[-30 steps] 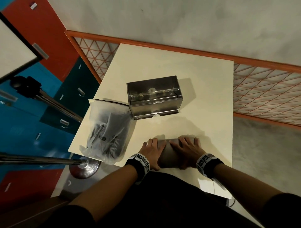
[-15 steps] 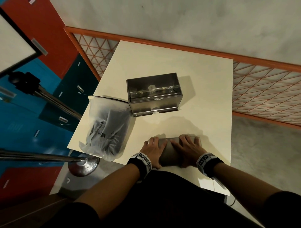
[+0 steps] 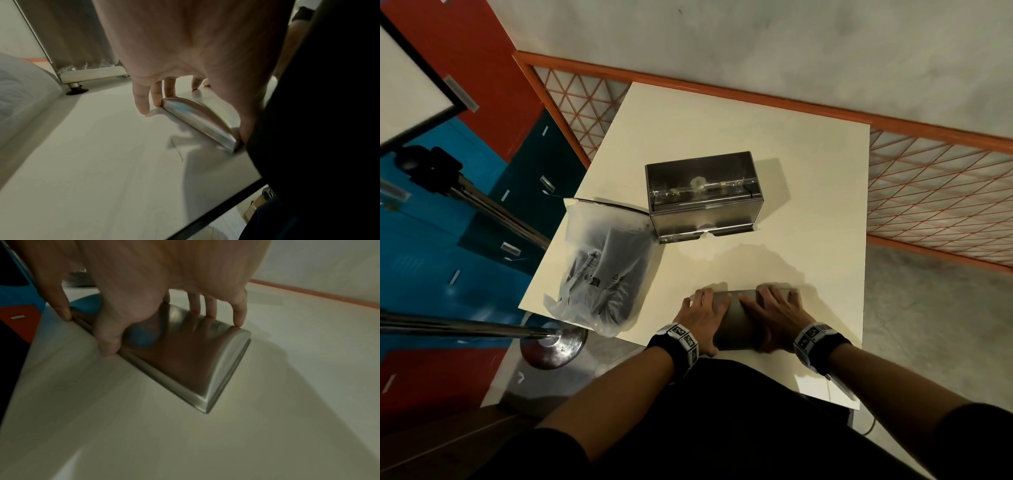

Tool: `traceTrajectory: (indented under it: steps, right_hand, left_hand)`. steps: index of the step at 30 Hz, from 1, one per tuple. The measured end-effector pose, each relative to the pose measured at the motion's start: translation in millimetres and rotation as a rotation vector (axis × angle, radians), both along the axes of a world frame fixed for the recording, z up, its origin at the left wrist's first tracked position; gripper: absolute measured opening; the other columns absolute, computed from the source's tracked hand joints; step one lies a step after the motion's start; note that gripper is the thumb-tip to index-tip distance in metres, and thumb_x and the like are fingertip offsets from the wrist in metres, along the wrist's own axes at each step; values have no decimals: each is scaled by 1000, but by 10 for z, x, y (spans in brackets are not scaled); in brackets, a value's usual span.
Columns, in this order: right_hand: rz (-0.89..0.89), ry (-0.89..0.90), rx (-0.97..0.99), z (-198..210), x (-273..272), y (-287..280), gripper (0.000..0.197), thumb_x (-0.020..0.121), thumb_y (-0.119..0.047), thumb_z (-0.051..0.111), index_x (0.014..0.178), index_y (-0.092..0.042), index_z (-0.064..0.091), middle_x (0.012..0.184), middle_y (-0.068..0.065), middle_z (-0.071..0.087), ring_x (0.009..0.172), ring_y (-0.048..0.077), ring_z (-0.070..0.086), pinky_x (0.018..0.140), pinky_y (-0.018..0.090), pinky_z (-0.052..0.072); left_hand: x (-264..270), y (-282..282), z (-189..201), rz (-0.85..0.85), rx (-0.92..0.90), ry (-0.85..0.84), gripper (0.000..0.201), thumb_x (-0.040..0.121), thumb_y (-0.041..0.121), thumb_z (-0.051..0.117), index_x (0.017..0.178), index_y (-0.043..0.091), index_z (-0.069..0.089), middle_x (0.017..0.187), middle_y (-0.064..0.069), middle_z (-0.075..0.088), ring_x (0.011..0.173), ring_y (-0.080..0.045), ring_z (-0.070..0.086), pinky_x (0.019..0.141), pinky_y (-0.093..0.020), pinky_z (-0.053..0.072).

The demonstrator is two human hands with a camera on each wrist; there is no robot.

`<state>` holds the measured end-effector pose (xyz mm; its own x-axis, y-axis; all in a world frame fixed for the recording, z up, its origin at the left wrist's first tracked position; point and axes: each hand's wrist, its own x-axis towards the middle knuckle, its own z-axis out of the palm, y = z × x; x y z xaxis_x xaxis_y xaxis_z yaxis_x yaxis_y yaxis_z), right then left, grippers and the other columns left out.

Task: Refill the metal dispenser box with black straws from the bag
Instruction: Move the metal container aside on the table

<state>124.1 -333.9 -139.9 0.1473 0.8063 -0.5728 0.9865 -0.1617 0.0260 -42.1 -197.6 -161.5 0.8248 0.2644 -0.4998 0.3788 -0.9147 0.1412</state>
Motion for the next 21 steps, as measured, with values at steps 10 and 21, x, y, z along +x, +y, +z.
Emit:
traceTrajectory:
  steps: [10,21]
  right_hand:
    - [4,-11,10,32,-10,7,117,53,-78,62,150,-36,12,142,13,33,126,37,35,91,61,33]
    - [19,-38,-18,50,-20,20,119,54,-76,66,150,-34,10,143,14,32,128,38,33,94,63,31]
  left_hand:
    - [-10,-15,-11,-2,17,-2,125,54,56,86,151,25,14,144,-20,26,132,-40,33,105,-54,40]
    - [-14,2,-11,-13,12,22,126,56,59,86,152,25,12,147,-22,23,136,-42,30,107,-60,35]
